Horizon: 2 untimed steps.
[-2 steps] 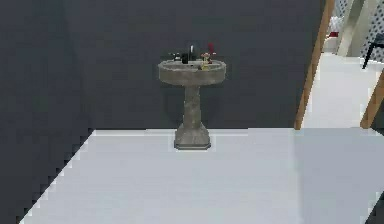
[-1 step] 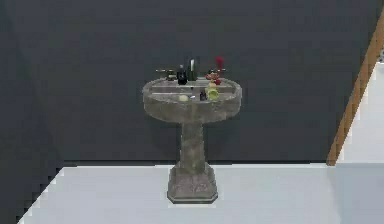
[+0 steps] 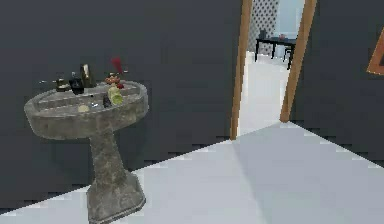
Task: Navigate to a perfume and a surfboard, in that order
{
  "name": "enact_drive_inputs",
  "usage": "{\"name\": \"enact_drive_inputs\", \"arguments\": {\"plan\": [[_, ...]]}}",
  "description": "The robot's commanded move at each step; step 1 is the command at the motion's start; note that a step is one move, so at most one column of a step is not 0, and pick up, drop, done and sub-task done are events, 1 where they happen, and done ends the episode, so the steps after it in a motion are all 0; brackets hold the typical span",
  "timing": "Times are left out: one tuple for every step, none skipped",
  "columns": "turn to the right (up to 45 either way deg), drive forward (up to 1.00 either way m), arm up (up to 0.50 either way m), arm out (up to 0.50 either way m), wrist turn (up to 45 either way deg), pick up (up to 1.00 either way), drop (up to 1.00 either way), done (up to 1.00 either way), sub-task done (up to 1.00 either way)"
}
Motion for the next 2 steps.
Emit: {"name": "enact_drive_inputs", "arguments": {"plan": [[0.0,0.6,0.0,0.0,0.0,0.0,0.0,0.0,0.0],[-45.0,0.0,0.0,0.0,0.0,0.0,0.0,0.0,0.0]]}}
